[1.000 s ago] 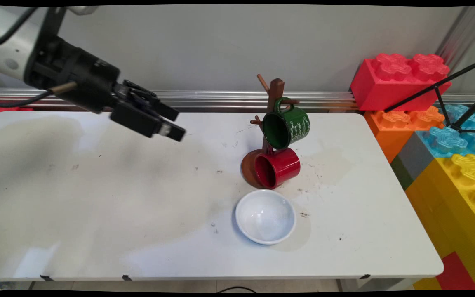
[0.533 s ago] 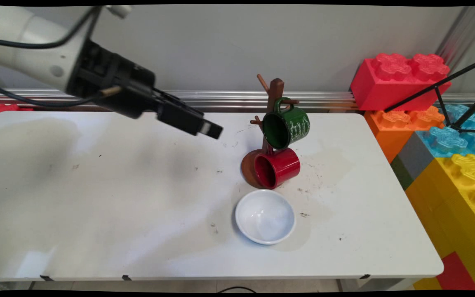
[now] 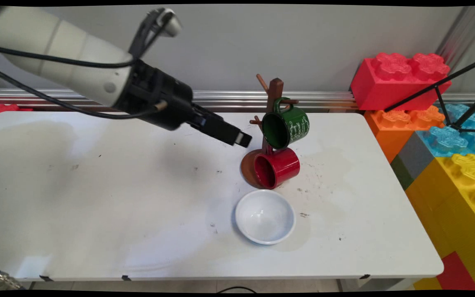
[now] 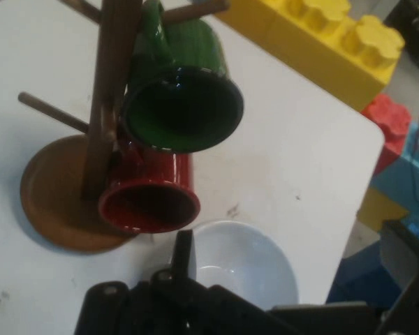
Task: Pick up the green mug from the rack
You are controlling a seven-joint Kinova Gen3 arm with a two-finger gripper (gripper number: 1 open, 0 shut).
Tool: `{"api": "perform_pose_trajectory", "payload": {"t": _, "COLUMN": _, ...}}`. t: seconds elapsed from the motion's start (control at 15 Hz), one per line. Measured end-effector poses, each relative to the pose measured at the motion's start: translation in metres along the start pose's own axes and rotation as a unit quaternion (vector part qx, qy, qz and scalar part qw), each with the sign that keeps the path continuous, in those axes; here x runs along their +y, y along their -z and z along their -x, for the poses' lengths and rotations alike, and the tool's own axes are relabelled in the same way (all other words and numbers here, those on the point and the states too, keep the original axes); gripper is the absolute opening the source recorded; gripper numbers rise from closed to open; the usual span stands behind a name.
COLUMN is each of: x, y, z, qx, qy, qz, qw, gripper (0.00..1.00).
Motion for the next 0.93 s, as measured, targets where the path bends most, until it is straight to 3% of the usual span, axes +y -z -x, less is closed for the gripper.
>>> {"api": "perform_pose_trajectory", "payload": {"t": 0.47, "x": 0.02, "y": -0.042, "z": -0.01, "qx": -0.027, "qy": 0.011, "qz": -0.034, "qw": 0.999, "gripper": 1.0}}
{"api": "perform_pose_trajectory", "payload": {"t": 0.93, "x": 0.03, "y": -0.072, "z": -0.029, "qx": -0.032, "qy": 0.015, "qz": -0.05, "qw": 0.9981, "gripper": 1.0}}
